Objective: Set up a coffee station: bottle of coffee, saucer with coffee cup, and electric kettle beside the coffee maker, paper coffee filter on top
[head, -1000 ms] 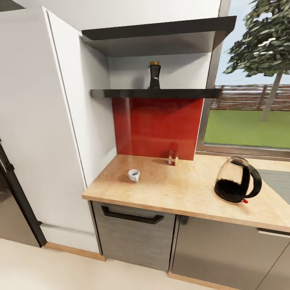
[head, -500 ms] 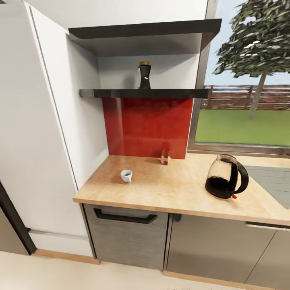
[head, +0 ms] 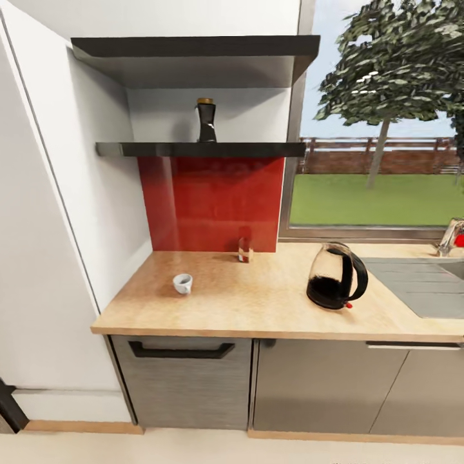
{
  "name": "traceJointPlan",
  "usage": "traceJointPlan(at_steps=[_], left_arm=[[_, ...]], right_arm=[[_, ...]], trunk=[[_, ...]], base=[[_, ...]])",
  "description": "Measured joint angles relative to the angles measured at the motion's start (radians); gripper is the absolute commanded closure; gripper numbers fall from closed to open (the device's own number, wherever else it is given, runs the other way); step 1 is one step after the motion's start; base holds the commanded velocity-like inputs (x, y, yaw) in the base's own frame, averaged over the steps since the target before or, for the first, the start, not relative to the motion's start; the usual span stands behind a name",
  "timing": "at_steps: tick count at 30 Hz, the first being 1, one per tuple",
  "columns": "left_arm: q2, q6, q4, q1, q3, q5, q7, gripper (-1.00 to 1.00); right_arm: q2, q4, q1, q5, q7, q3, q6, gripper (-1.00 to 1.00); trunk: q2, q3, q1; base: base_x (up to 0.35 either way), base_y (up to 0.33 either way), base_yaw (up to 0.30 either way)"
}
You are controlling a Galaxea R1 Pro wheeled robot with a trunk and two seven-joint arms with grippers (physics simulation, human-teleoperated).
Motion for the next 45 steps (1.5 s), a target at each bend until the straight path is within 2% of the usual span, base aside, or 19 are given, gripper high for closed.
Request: traceJointPlan(at_steps=[14, 24, 37, 43, 45], left_arm=[[0.000, 0.000, 0.000, 0.000, 0.000, 0.000, 0.000, -1.00], [0.000, 0.000, 0.000, 0.000, 0.000, 0.000, -0.001, -1.00], [0.000, -0.001, -0.006, 0.000, -0.007, 0.002, -0.001, -1.00], [-0.005, 0.005, -0.089, 0.000, -0.014, 0.002, -0.004, -1.00], [-0.016, 0.035, -0.153, 0.000, -0.016, -0.002, -0.005, -1.00]], right_arm=[[0.000, 0.000, 0.000, 0.000, 0.000, 0.000, 0.000, -1.00], [0.000, 0.000, 0.000, 0.000, -0.001, 0.000, 0.000, -1.00], [-0.003, -0.001, 0.000, -0.001, -0.001, 0.000, -0.001, -1.00], [-0.002, -0.001, 0.000, -0.001, -0.001, 0.000, -0.001, -1.00], [-0.002, -0.001, 0.001, -0.001, -0.001, 0.000, -0.001, -1.00]], trunk=[[0.000, 0.000, 0.000], [0.000, 0.000, 0.001], [0.000, 0.000, 0.000], [0.000, 0.000, 0.000], [0.000, 0.000, 0.000]], base=[[0.000, 0.260, -0.091], [-0.136, 0.027, -0.053], [-0.013, 0.000, 0.000], [0.000, 0.000, 0.000], [0.000, 0.000, 0.000]])
